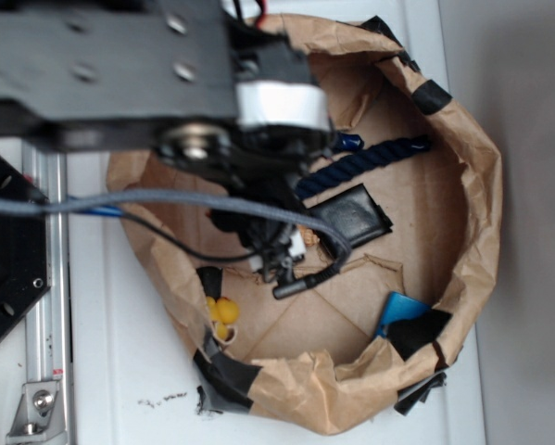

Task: Grab the shell.

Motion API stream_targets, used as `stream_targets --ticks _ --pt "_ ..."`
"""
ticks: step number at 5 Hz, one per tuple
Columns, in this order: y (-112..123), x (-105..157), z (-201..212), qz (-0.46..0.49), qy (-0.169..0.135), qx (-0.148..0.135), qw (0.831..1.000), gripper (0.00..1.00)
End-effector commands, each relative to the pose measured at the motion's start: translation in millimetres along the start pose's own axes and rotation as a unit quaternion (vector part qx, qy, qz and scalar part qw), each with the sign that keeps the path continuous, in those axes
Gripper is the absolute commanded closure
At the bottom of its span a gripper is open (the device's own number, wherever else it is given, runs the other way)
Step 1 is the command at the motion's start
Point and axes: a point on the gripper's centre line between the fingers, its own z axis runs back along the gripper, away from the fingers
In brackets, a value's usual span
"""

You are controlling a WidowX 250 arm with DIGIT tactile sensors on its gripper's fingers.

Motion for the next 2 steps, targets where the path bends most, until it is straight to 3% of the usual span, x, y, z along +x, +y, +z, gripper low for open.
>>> stream_targets --ticks 1,2 --pt "-9 -4 -59 -0.067 0.008 0.002 0.998 0.00" --pt "-19 -1 -76 -0.103 0.012 -0.001 0.995 0.00"
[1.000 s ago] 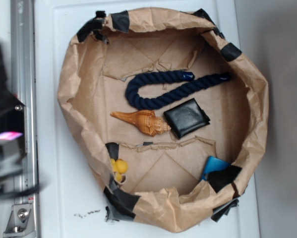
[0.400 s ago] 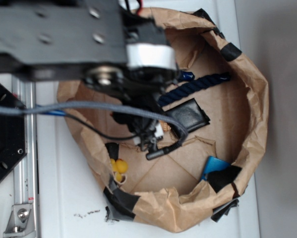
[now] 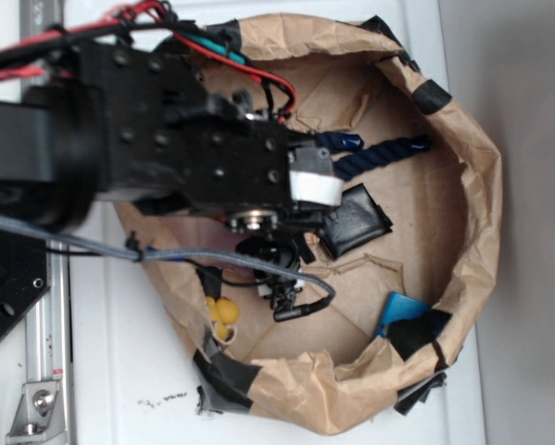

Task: Grab the shell.

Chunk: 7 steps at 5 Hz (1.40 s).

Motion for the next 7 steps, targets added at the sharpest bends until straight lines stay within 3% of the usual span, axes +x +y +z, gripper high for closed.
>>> stream_targets --ticks 1,2,3,4,5,7 --pt "-20 18 -19 -0.090 -0.019 -0.023 0.995 0.00" --pt "-33 25 -21 -0.145 -0.029 -0.018 0.989 0.00" --pt "-39 26 -15 -0.157 -0.039 -0.018 0.987 0.95" --pt "-37 25 1 -0.149 -0.041 -0.020 0.988 1.00" --pt "-39 28 48 -0.147 -0.060 -0.007 0.987 1.00" --pt "-25 41 130 -0.087 -0.016 0.033 0.996 1.00"
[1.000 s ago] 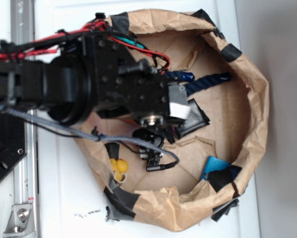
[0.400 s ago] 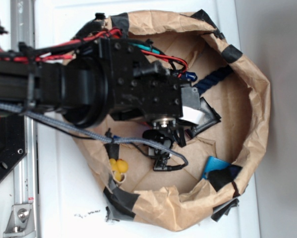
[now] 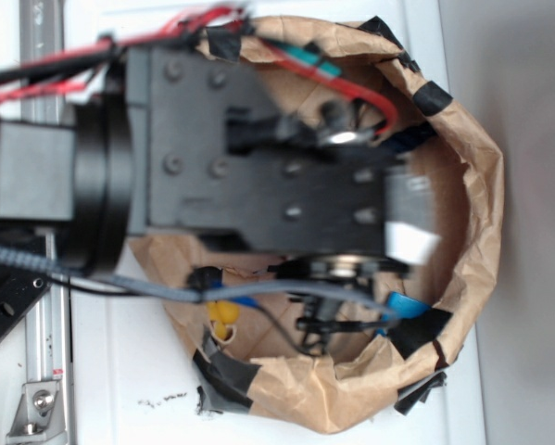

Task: Grab the shell.

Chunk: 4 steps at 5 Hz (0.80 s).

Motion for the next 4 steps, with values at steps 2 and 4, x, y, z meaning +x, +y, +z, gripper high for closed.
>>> stream_targets --ticks 2,4 --pt "11 -9 13 -0.074 -0.025 -0.012 0.997 0.00" --pt "-10 -7 -49 -0.217 -0.028 -0.014 0.976 0.00"
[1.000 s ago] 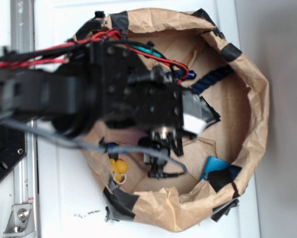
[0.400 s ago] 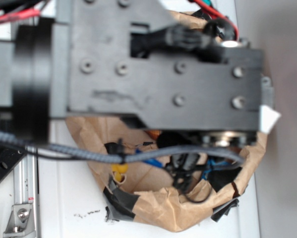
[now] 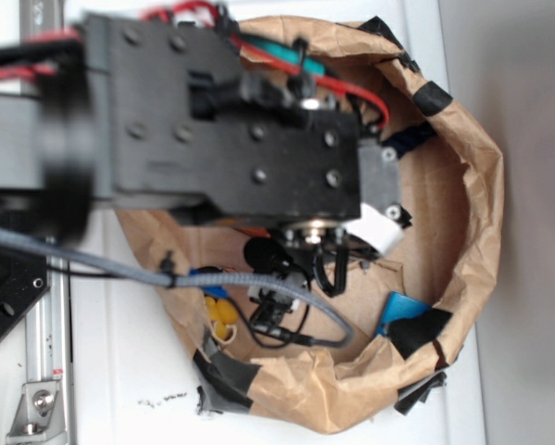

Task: Grab the shell.

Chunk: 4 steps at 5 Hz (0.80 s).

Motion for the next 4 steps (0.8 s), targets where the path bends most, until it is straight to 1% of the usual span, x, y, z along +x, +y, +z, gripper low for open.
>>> stream_targets --ticks 1,2,3,4 --pt "-17 19 -35 -0.131 -0.014 -0.009 0.991 0.00" --pt "-17 18 -46 -0.143 0.007 -0.018 0.990 0.00" --pt "-4 6 -59 -0.132 0.024 -0.021 0.991 0.00" --pt "19 -1 -66 -0.114 0.040 -0.018 0.993 0.00"
